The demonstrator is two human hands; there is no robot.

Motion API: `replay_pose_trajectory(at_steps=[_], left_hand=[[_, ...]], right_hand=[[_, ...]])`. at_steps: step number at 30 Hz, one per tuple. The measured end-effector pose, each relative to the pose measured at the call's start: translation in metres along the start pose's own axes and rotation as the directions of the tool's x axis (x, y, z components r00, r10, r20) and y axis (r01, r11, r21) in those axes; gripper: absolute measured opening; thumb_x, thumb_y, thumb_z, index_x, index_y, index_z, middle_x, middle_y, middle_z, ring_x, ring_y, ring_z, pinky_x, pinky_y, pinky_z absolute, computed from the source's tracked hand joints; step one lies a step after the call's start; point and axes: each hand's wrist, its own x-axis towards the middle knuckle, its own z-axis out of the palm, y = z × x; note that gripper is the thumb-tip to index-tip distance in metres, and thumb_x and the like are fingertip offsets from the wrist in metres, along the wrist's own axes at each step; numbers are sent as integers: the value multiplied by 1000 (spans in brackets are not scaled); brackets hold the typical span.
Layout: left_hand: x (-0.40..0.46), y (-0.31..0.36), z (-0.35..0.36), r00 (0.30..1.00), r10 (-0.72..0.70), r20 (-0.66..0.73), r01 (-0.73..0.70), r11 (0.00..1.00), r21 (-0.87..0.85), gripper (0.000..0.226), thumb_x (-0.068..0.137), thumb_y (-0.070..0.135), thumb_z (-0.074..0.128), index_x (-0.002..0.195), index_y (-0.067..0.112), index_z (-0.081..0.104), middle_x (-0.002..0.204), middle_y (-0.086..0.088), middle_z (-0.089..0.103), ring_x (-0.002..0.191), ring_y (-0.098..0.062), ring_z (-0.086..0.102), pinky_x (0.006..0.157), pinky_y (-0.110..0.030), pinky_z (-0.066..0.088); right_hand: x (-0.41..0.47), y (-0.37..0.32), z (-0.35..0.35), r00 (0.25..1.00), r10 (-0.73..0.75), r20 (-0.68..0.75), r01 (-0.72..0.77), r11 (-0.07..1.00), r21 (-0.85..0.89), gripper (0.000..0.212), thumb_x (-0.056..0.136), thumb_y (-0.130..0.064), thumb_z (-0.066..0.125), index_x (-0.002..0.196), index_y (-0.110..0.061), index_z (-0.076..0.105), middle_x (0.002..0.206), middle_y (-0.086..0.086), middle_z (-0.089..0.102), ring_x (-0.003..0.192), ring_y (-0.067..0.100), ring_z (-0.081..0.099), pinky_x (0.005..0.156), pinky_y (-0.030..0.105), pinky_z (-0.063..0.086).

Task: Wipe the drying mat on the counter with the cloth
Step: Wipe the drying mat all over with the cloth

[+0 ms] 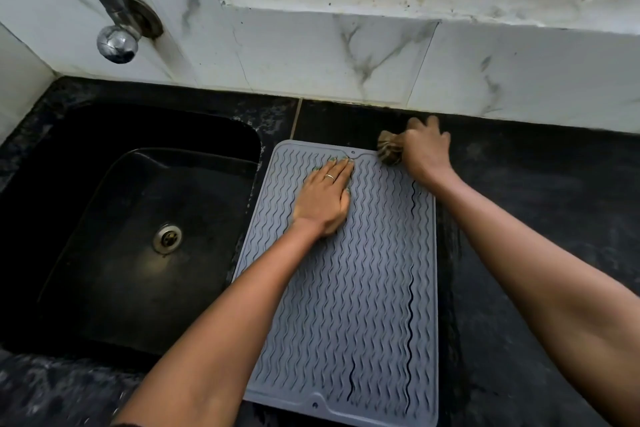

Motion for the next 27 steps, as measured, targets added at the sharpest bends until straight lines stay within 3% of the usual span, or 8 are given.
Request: replay_pose_trajectory(at_steps=[2,7,11,14,17,19,22,27], left_hand=[[0,0,4,1000,-12,13,12,1000,3,55,101,29,28,154,21,12,162,2,13,150,-15,8,122,-34,2],[3,2,6,1000,-19,22,18,999,47,55,101,29,28,153,16,15,162,0,13,150,-15,7,122,-34,3],[3,-1,1,999,3,44,-3,1000,6,56,100,30,30,153,21,14,162,1,15,150,-15,9,121,-34,4],[4,6,-1,999,-6,-52,4,1000,-26,54,94,27,38,148,17,33,153,-4,36,143,-20,29,118,-38,20],[8,19,-3,975,46,-216,-54,998,-35,43,89,25,43,131,18,51,128,-2,58,119,-20,51,101,-36,35],[13,35,3,938,305,-166,-296,952,76,44,92,28,40,135,21,48,136,-1,54,126,-19,48,103,-36,32],[26,57,17,831,549,94,-555,802,220,50,101,37,31,149,26,29,156,3,32,143,-18,29,115,-39,22],[59,54,16,842,477,253,-534,803,264,51,103,44,17,152,35,8,161,11,10,150,-17,9,119,-45,3]], right_hand=[[-3,-6,-6,997,31,-67,-25,996,86,32,85,-4,57,114,-14,66,117,15,53,112,39,38,87,54,39],[-49,-10,16,898,-440,-19,440,896,55,39,90,-12,51,126,-25,58,127,8,53,107,32,41,79,45,37],[-36,20,16,933,-358,-39,359,932,43,40,90,-8,52,123,-30,60,124,4,56,104,31,41,77,45,36],[-19,45,-1,987,-138,-85,156,951,266,39,84,-2,50,108,-27,69,116,0,62,106,33,46,84,45,40],[-11,76,-23,919,327,-220,-132,781,610,38,78,4,46,107,-7,69,106,16,67,100,35,58,93,43,46],[-14,86,-34,854,480,-202,-172,626,760,34,78,1,46,104,-2,67,94,14,65,87,25,58,86,36,50],[-25,83,-39,875,465,-133,-162,541,825,30,79,-1,49,103,-6,68,90,9,61,75,18,56,72,33,47],[-52,67,-28,950,307,-53,-165,640,751,40,80,4,50,112,-11,67,111,11,64,99,21,59,91,35,49]])
